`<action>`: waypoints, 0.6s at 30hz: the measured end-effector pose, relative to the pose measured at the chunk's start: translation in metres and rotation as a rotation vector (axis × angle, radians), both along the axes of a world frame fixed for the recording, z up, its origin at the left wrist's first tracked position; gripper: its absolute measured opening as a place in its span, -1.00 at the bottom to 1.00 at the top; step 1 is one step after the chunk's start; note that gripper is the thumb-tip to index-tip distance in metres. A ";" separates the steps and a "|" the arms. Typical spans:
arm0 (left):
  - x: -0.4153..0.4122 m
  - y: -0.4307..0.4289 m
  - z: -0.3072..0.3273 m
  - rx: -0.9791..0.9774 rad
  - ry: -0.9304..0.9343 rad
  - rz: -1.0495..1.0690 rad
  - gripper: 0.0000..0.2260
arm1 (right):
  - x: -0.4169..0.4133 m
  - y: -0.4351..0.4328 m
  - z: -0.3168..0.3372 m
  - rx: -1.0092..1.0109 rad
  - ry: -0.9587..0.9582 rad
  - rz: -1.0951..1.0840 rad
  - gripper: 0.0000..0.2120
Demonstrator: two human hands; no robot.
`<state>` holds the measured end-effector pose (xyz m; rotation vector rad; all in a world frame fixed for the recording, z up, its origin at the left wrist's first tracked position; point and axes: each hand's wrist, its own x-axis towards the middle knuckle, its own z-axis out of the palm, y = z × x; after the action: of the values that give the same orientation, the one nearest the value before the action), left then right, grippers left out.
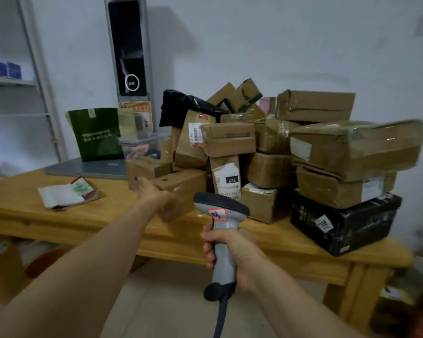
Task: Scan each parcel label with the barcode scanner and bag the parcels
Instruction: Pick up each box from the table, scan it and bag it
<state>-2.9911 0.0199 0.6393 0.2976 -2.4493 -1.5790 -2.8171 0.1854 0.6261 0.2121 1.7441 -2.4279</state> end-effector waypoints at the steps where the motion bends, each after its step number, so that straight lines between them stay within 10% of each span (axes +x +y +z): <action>1: -0.004 0.001 -0.001 0.006 0.003 0.007 -0.11 | -0.002 0.001 -0.001 -0.001 -0.003 0.000 -0.85; 12: 0.020 -0.016 -0.005 -0.138 0.126 0.026 -0.20 | -0.010 0.004 -0.007 -0.004 -0.028 -0.023 -0.86; 18: 0.069 -0.015 -0.008 -0.522 0.350 -0.074 -0.12 | -0.004 0.002 -0.011 -0.018 -0.061 -0.060 -0.92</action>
<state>-2.9221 0.0050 0.6314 -0.1459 -2.4860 -0.8638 -2.8211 0.1872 0.6154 0.3369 1.7134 -2.4505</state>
